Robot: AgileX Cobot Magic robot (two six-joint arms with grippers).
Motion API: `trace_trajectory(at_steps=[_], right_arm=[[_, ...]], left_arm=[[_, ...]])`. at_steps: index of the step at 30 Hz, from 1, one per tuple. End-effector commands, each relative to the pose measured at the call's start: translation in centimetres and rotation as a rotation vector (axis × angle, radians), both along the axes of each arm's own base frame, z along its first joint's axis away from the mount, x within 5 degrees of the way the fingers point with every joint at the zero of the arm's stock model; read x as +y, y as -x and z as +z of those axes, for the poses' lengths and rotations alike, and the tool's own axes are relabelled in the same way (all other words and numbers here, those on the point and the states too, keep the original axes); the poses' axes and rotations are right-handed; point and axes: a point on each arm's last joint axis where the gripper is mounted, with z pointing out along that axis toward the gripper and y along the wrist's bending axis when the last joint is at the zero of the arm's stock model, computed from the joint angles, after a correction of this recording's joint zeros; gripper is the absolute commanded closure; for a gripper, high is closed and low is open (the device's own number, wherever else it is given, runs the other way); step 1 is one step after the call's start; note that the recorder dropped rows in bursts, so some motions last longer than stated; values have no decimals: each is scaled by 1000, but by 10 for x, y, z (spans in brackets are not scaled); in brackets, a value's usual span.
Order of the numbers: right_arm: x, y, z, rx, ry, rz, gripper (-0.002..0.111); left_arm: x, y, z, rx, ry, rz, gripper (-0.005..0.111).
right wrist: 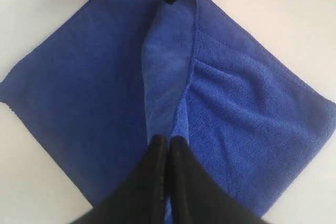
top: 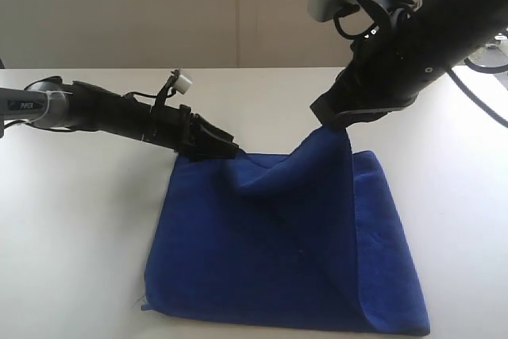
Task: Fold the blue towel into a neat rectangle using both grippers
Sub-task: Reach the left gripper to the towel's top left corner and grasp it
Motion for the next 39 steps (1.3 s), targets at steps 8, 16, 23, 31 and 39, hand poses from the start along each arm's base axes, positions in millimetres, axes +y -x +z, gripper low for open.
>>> trace_trajectory(at_steps=[8, 16, 23, 31, 39], right_arm=[[-2, 1, 1, -7, 0, 4, 108], [-2, 1, 1, -7, 0, 4, 108], [-2, 1, 1, -7, 0, 4, 108], [-2, 1, 1, -12, 1, 2, 108], [-4, 1, 1, -22, 34, 9, 108]], left_arm=[[-20, 6, -5, -4, 50, -32, 47], [-22, 6, -6, -7, 43, -26, 69], [-21, 5, -6, 0, 39, -15, 105], [-11, 7, 21, -27, 90, -62, 107], [-8, 13, 81, -212, 132, -113, 107]])
